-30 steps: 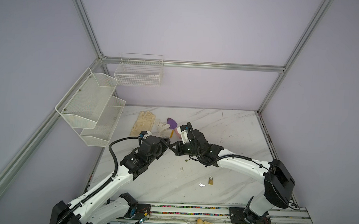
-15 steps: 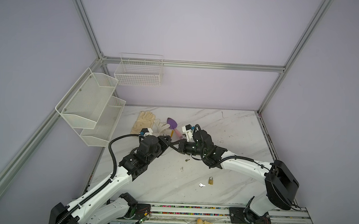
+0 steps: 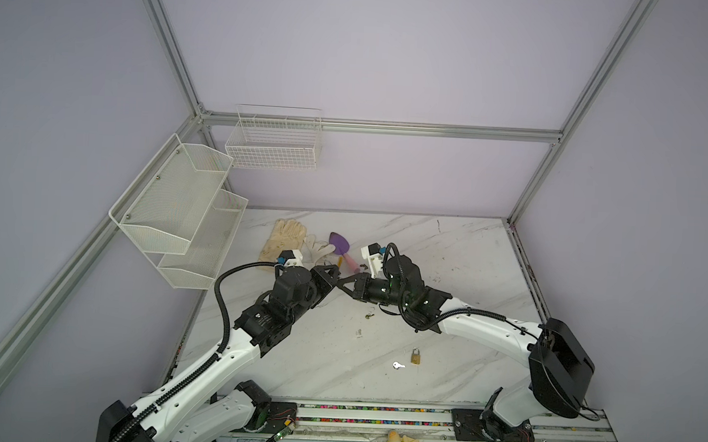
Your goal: Unlock with the key
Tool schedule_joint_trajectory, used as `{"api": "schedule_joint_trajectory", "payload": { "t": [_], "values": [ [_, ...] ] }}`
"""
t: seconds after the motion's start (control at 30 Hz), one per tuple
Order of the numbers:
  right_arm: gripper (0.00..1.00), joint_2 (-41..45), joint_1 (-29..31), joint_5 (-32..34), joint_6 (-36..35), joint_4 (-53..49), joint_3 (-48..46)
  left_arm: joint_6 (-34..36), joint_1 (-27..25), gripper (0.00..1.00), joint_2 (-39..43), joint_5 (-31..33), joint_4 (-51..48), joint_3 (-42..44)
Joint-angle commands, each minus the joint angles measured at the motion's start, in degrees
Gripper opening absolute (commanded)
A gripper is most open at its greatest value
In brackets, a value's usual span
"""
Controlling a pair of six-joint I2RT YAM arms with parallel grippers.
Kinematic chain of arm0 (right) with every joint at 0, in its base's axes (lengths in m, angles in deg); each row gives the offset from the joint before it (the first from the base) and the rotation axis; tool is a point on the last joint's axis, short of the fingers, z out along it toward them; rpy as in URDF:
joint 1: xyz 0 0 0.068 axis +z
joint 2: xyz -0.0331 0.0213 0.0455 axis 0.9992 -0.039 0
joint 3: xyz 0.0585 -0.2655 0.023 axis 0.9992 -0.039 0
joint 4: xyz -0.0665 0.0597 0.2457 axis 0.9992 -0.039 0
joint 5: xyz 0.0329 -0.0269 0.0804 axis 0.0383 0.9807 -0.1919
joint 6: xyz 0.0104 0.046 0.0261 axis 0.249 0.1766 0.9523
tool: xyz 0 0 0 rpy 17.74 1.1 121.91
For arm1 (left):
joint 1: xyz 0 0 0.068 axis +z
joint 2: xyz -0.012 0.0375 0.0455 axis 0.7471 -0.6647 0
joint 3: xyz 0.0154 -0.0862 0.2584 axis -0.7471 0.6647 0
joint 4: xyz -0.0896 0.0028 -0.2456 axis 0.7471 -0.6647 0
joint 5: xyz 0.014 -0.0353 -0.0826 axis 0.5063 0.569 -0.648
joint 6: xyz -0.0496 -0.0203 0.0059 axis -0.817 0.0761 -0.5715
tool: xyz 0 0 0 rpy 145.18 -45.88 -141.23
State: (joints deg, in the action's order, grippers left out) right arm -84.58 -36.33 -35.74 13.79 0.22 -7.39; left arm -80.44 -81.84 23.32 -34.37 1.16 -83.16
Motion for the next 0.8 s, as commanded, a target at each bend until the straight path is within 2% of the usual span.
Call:
{"api": "schedule_joint_trajectory", "payload": {
  "t": [0.0,0.07,0.2,0.4,0.53,0.67,0.77],
  "values": [
    [0.0,2.16,0.51,6.03,-6.67,-2.19,3.78,3.19,-0.88,0.0,-1.17,-2.54,-4.42,-4.77],
    [0.0,2.82,0.52,9.43,-9.17,-4.97,3.52,5.0,-0.69,0.0,-1.53,-1.15,-6.05,-6.55],
    [0.29,3.68,0.59,11.57,-9.84,-7.23,2.93,9.69,-0.38,0.0,-1.66,2.61,-10.54,-9.95],
    [0.45,6.02,0.51,14.17,-13.81,-12.08,3.61,20.51,-0.25,0.0,-0.9,6.44,-15.09,-12.97],
    [0.55,8.49,0.43,17.01,-17.34,-16.61,4.57,29.74,-0.25,0.0,1.2,8.12,-15.21,-11.54],
    [0.6,10.56,0.17,19.98,-21.06,-21.46,5.89,41.44,-0.26,0.0,4.27,4.96,-10.85,-7.9],
    [0.63,12.62,0.18,20.25,-25.03,-24.56,7.08,50.03,-0.35,0.0,6.73,-0.15,-4.95,-2.91]
  ]
}}
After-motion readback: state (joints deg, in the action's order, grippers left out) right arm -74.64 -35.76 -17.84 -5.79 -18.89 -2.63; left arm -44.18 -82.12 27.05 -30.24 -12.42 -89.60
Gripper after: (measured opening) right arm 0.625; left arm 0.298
